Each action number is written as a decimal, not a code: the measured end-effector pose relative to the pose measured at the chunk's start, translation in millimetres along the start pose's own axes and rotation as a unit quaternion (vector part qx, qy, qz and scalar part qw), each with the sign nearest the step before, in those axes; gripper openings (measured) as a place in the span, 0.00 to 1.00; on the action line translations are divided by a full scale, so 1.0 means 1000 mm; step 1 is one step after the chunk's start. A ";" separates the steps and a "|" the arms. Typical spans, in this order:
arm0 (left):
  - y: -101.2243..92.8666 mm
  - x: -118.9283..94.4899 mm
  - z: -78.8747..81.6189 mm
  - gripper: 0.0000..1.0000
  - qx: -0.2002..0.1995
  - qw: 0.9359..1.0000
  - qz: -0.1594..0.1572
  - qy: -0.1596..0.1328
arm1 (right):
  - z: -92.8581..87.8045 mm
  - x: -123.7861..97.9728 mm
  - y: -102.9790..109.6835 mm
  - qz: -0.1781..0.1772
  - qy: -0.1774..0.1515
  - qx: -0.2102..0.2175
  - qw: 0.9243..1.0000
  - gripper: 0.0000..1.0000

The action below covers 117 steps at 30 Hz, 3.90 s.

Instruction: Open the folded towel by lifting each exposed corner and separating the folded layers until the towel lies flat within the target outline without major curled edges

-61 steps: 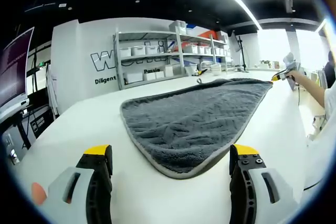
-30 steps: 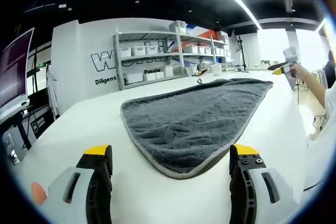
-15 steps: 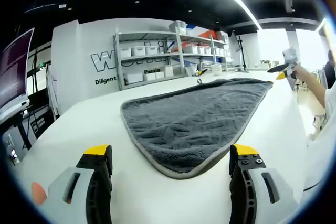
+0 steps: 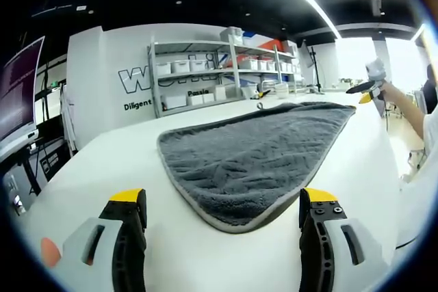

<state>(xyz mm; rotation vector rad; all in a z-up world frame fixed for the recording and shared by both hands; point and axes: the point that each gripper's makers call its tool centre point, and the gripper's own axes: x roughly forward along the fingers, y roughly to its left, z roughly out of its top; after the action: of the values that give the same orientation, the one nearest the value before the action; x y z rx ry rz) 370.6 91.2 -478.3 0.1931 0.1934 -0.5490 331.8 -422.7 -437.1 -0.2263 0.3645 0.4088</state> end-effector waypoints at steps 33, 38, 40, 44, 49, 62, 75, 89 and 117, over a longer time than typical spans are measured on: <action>-0.002 0.000 0.002 0.91 0.003 1.000 -0.006 -0.004 | 0.048 0.162 -0.053 -0.016 0.174 -0.220 0.960 0.95; -0.003 0.000 0.003 0.91 0.003 1.000 -0.007 -0.005 | 0.058 0.196 -0.066 -0.036 0.178 -0.213 0.960 0.94; -0.002 0.000 0.003 0.91 0.002 1.000 -0.007 -0.006 | 0.060 0.205 -0.072 -0.050 0.182 -0.206 0.960 0.91; -0.003 0.000 0.004 0.91 0.001 1.000 -0.009 -0.007 | 0.065 0.220 -0.078 -0.072 0.185 -0.201 0.959 0.84; -0.003 0.001 0.004 0.91 0.001 1.000 -0.011 -0.007 | 0.060 0.232 -0.086 -0.100 0.199 -0.194 0.955 0.73; -0.005 0.002 0.006 0.91 0.001 1.000 -0.014 -0.012 | 0.060 0.243 -0.093 -0.117 0.182 -0.148 0.965 0.26; -0.006 0.003 0.007 0.91 -0.002 1.000 -0.015 -0.013 | 0.074 0.254 -0.109 -0.188 0.169 -0.164 0.953 0.06; -0.009 0.002 0.008 0.91 0.002 1.000 -0.017 -0.008 | 0.034 0.274 -0.118 -0.197 0.211 -0.122 0.950 0.08; -0.001 -0.001 0.003 0.91 -0.002 1.000 -0.002 -0.008 | 0.114 0.104 -0.092 -0.101 -0.041 -0.012 0.994 0.62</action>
<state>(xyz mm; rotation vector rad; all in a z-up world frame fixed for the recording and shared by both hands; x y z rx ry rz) 369.8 90.0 -475.6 0.1853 0.1799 -0.5542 493.6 -436.9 -360.7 -0.2671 0.2528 0.2216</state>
